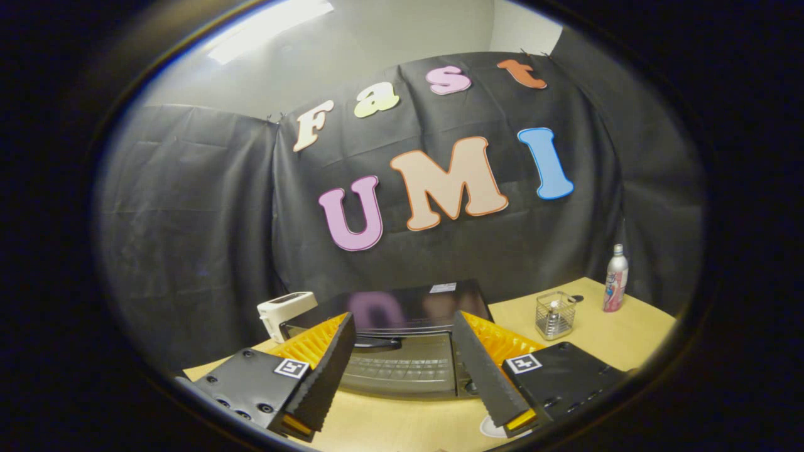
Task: Open the toaster oven, put the food inside, and close the toaster oven door.
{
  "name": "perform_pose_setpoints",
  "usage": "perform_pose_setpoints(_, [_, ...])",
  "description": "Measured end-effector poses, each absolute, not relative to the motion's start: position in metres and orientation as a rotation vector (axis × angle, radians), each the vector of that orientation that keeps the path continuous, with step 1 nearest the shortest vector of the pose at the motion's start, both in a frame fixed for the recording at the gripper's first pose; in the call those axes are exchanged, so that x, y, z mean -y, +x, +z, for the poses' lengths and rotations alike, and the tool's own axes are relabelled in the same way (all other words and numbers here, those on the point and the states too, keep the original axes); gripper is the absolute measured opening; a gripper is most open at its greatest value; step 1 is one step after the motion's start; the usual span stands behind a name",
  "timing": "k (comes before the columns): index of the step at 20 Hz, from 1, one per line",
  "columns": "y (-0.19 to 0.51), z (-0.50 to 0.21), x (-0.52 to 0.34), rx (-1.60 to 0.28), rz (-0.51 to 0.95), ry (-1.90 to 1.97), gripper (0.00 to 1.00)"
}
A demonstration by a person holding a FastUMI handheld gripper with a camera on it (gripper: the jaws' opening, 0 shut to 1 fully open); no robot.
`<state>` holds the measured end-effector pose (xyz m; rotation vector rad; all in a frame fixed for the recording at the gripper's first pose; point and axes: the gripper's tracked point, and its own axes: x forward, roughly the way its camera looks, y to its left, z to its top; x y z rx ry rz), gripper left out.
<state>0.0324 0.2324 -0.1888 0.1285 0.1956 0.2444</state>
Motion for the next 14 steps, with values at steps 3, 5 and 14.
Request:
perform_pose_setpoints(3, [0.039,-0.205,-0.251,-0.198,0.233,0.103,0.97])
perform_pose_setpoints(5, [0.043,-0.214,-0.262,-0.201,0.228,0.09,0.97])
perform_pose_setpoints(14, [0.076,-0.232,-0.303,-0.189,0.178,0.061,0.98])
